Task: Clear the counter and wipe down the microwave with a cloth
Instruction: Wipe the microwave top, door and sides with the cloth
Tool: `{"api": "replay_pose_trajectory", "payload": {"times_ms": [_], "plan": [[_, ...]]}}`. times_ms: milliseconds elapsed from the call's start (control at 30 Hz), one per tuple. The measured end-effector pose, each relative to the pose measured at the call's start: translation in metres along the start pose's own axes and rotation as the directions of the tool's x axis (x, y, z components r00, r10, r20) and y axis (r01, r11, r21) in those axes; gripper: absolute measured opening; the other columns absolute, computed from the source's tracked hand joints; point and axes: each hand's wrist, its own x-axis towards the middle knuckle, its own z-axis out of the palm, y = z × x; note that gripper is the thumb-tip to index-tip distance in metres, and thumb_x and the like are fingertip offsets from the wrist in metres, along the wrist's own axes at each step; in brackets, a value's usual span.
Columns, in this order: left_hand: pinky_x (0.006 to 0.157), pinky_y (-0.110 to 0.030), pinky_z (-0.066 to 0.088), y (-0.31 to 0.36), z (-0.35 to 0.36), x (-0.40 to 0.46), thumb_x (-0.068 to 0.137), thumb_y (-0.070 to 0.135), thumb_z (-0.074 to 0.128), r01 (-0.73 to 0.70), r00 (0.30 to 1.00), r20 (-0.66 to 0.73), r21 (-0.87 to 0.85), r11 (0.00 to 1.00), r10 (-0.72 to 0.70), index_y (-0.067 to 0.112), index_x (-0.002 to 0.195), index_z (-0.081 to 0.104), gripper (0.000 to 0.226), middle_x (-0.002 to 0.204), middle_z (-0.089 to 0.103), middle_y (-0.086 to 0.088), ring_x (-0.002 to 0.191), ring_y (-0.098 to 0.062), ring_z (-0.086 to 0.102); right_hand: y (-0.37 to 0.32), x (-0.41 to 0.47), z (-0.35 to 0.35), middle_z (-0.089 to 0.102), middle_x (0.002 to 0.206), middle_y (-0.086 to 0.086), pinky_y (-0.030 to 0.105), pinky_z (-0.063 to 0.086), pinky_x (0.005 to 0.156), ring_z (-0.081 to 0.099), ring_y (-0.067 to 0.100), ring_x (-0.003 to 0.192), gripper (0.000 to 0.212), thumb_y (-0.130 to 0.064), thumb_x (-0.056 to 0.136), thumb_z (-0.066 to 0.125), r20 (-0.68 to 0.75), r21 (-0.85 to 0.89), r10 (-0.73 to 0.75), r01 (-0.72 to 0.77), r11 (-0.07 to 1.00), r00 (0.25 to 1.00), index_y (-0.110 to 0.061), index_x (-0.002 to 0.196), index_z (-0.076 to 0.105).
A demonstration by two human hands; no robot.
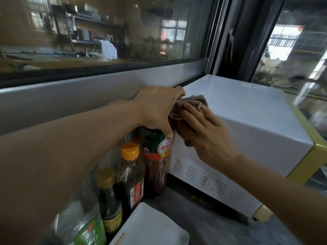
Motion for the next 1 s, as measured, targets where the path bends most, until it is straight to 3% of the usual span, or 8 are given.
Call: {"api": "replay_pose_trajectory", "payload": {"times_ms": [233, 367, 400, 600, 667, 833, 900, 1000], "plan": [[0.090, -0.042, 0.048, 0.002, 0.000, -0.002, 0.048, 0.051, 0.085, 0.035, 0.999, 0.021, -0.030, 0.999, -0.035, 0.023, 0.134, 0.036, 0.103, 0.128, 0.054, 0.001, 0.112, -0.023, 0.054, -0.023, -0.043, 0.010, 0.042, 0.145, 0.011, 0.045, 0.019, 0.116, 0.036, 0.027, 0.137, 0.058, -0.023, 0.086, 0.024, 0.169, -0.028, -0.106, 0.112, 0.993, 0.980, -0.013, 0.140, 0.044], [0.094, -0.045, 0.046, 0.004, -0.004, -0.002, 0.051, 0.050, 0.085, 0.037, 0.998, 0.055, -0.004, 0.999, -0.037, 0.026, 0.134, 0.039, 0.097, 0.131, 0.051, 0.004, 0.118, -0.022, 0.050, -0.018, -0.067, 0.007, 0.053, 0.138, 0.006, 0.045, 0.019, 0.113, 0.048, 0.023, 0.130, 0.052, -0.033, 0.080, 0.060, 0.235, -0.024, -0.282, 0.296, 0.955, 0.930, -0.018, 0.130, 0.058], [0.095, -0.045, 0.045, 0.004, -0.004, -0.002, 0.052, 0.051, 0.084, 0.031, 0.998, 0.063, 0.008, 0.999, -0.031, 0.026, 0.134, 0.040, 0.096, 0.132, 0.050, 0.004, 0.119, -0.022, 0.049, -0.014, -0.064, 0.006, 0.052, 0.138, 0.007, 0.044, 0.017, 0.112, 0.047, 0.023, 0.130, 0.053, -0.034, 0.079, 0.063, 0.213, -0.015, -0.273, 0.283, 0.959, 0.938, -0.018, 0.129, 0.058], [0.095, -0.045, 0.045, 0.005, -0.004, -0.001, 0.054, 0.054, 0.082, 0.011, 0.998, 0.066, 0.058, 0.998, -0.015, 0.024, 0.133, 0.042, 0.093, 0.132, 0.051, 0.002, 0.117, -0.023, 0.050, -0.033, -0.047, 0.021, 0.036, 0.150, 0.010, 0.046, 0.014, 0.115, 0.030, 0.027, 0.140, 0.054, -0.021, 0.090, 0.029, 0.036, 0.038, 0.037, -0.038, 0.999, 0.999, -0.010, 0.142, 0.041], [0.095, -0.045, 0.045, 0.005, -0.005, -0.001, 0.053, 0.054, 0.082, 0.014, 0.998, 0.059, 0.075, 0.997, -0.019, 0.024, 0.133, 0.042, 0.094, 0.132, 0.052, 0.002, 0.117, -0.024, 0.051, -0.051, -0.060, 0.035, 0.039, 0.148, 0.008, 0.045, 0.007, 0.116, 0.030, 0.025, 0.139, 0.052, -0.025, 0.089, 0.035, 0.104, 0.004, -0.067, 0.067, 0.998, 0.992, -0.013, 0.138, 0.047], [0.093, -0.042, 0.045, 0.007, -0.004, -0.002, 0.053, 0.054, 0.082, 0.022, 0.999, 0.035, 0.095, 0.995, -0.026, 0.026, 0.133, 0.043, 0.094, 0.134, 0.051, 0.004, 0.118, -0.024, 0.051, -0.071, -0.083, 0.039, 0.043, 0.146, 0.003, 0.048, -0.002, 0.116, 0.036, 0.021, 0.137, 0.051, -0.037, 0.085, 0.057, 0.364, 0.003, -0.308, 0.329, 0.944, 0.879, -0.022, 0.134, 0.053], [0.094, -0.043, 0.045, 0.008, -0.005, -0.002, 0.053, 0.053, 0.083, 0.032, 0.999, 0.039, 0.083, 0.996, -0.035, 0.027, 0.133, 0.043, 0.093, 0.134, 0.051, 0.005, 0.118, -0.023, 0.050, -0.057, -0.081, 0.033, 0.047, 0.143, 0.001, 0.046, 0.004, 0.117, 0.041, 0.019, 0.134, 0.048, -0.036, 0.084, 0.060, 0.278, -0.009, -0.276, 0.290, 0.957, 0.920, -0.022, 0.131, 0.057], [0.093, -0.042, 0.045, 0.008, -0.006, -0.003, 0.054, 0.052, 0.083, 0.037, 0.999, 0.036, 0.075, 0.997, -0.040, 0.027, 0.132, 0.043, 0.092, 0.133, 0.051, 0.004, 0.118, -0.023, 0.050, -0.025, -0.068, 0.023, 0.043, 0.146, 0.004, 0.040, 0.009, 0.115, 0.036, 0.022, 0.137, 0.051, -0.023, 0.089, 0.036, 0.051, 0.073, -0.041, 0.038, 0.997, 0.998, -0.014, 0.138, 0.045]]}}
